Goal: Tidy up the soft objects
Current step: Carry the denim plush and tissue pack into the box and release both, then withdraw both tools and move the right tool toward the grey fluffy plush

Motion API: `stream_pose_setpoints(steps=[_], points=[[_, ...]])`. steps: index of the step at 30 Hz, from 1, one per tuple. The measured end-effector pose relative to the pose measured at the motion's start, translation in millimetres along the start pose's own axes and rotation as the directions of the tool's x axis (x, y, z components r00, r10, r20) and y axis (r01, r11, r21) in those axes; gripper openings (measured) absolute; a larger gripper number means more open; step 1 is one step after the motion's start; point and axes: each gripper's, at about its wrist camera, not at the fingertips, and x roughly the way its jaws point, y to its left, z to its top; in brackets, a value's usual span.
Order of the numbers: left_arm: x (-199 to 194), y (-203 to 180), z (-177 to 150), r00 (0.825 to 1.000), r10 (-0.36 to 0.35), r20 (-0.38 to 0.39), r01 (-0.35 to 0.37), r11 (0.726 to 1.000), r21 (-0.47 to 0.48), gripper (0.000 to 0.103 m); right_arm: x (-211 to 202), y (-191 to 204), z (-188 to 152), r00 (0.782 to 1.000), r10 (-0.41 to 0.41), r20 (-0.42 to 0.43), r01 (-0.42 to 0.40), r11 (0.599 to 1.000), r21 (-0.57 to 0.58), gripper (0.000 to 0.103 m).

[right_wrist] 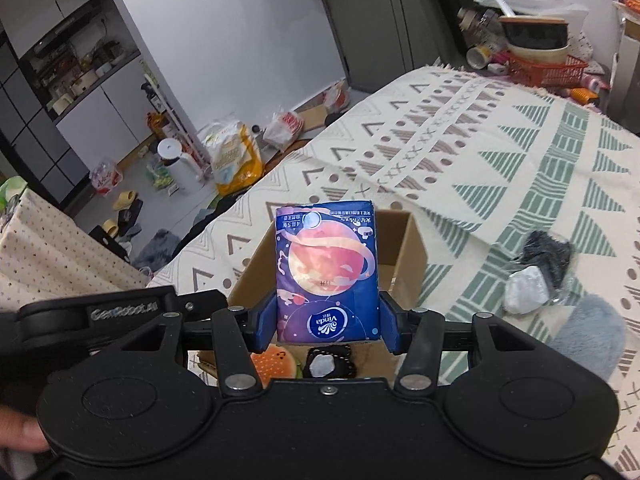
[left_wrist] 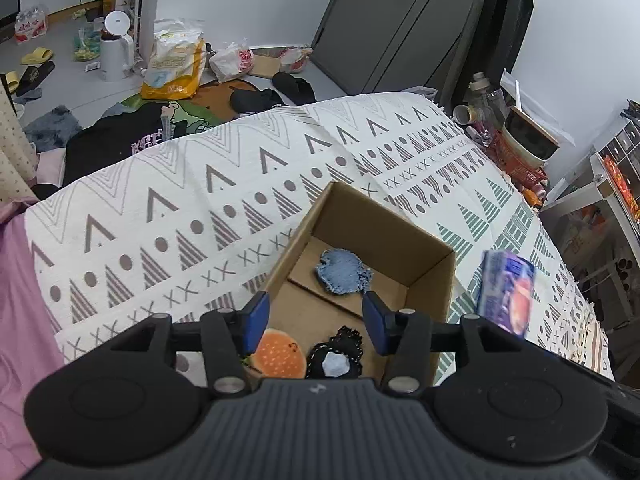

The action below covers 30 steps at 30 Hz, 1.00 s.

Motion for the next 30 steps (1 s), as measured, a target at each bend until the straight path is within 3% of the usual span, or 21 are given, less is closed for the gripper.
stream_pose_setpoints(steps=[10,13,15,21,30], points=[[-13,22,-3,0.999,0.047,0.018,-0.047,0.998,-0.037,0.061,26,15,2,0.998,0.058,-0.035,-0.057,0.998,0.015,0.052],[-15,26,-3,0.998,0.063,0.025,-0.061,0.997,-0.042,0.063,28,11,4,0.994,0.097,-0.044,-0.093,0.992,0.083,0.066],[-16,27,-4,0.998,0.062,0.023,-0.061,0.997,-0.044,0.065,24,10,3,0.997,0.080,-0.024,-0.078,0.994,0.083,0.084],[-18,18,-12,0.999,0.041,0.033,-0.040,0.999,-0.023,0.072,6,-9,-3,0.999,0.032,-0.012,-0.031,0.996,0.085,0.099],[-20,-13,-26,0.999,0.000,0.042,-0.002,0.999,0.044,0.076,-21,-37,-19,0.998,-0.059,-0.005,0.059,0.997,0.049,0.103]])
